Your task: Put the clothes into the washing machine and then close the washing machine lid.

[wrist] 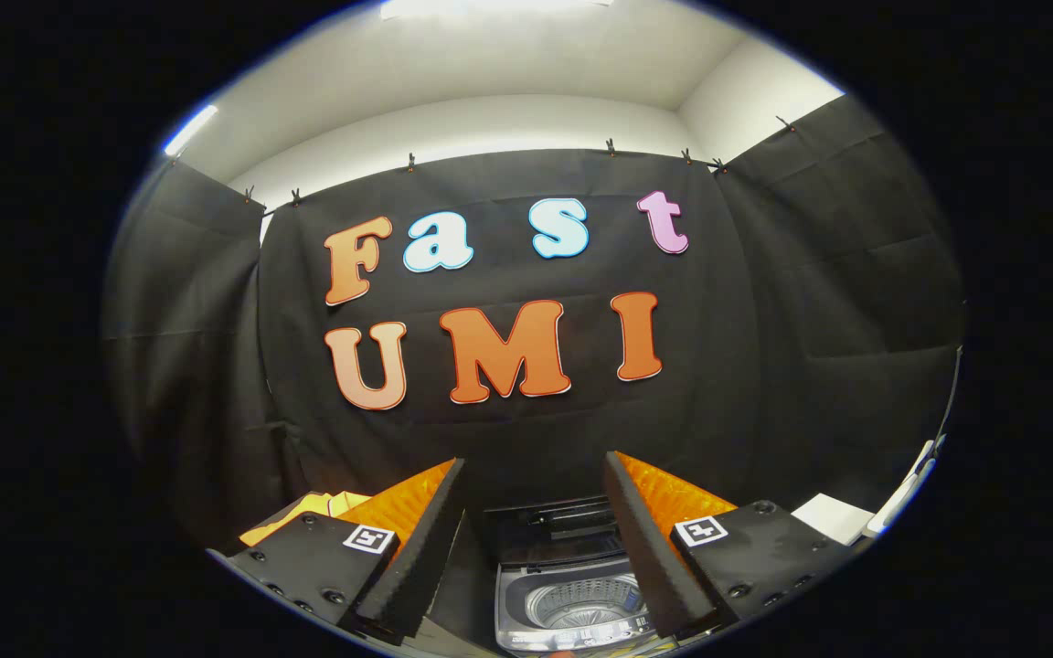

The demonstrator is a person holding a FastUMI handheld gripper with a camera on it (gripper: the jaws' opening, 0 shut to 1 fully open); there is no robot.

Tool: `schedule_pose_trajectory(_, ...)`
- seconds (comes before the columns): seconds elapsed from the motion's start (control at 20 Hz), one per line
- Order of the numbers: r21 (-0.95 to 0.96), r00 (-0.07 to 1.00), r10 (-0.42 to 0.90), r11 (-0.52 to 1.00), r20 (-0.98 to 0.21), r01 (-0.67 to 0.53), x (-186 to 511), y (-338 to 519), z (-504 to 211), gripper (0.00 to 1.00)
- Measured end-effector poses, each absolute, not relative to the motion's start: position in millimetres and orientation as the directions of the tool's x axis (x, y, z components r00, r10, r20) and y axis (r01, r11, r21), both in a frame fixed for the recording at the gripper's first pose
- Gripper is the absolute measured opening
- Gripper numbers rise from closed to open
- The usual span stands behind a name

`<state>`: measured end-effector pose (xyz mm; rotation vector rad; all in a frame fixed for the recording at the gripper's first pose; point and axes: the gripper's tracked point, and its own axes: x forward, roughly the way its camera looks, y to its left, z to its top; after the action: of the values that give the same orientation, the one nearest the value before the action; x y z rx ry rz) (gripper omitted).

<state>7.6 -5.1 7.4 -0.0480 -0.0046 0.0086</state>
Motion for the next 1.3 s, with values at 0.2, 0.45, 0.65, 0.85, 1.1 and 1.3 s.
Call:
schedule_pose_trajectory(0.2,-0.059,1.000,0.015,0.998,0.004,-0.014,9.2,-6.2,7.7,0.96)
schedule_pose_trajectory(0.45,-0.073,1.000,0.020,0.997,-0.002,-0.020,10.4,-5.9,7.8,0.95)
schedule_pose_trajectory(0.65,-0.058,1.000,0.020,0.998,-0.009,-0.021,15.8,-9.5,3.7,0.96)
schedule_pose_trajectory(0.85,-0.056,1.000,0.023,0.998,0.000,-0.023,23.8,-12.8,7.3,0.96)
schedule_pose_trajectory(1.1,-0.045,0.999,0.035,0.998,-0.008,-0.036,36.4,-11.6,-1.2,0.96)
schedule_pose_trajectory(1.3,-0.012,1.000,0.020,1.000,-0.001,-0.020,37.7,-0.5,-0.2,0.96)
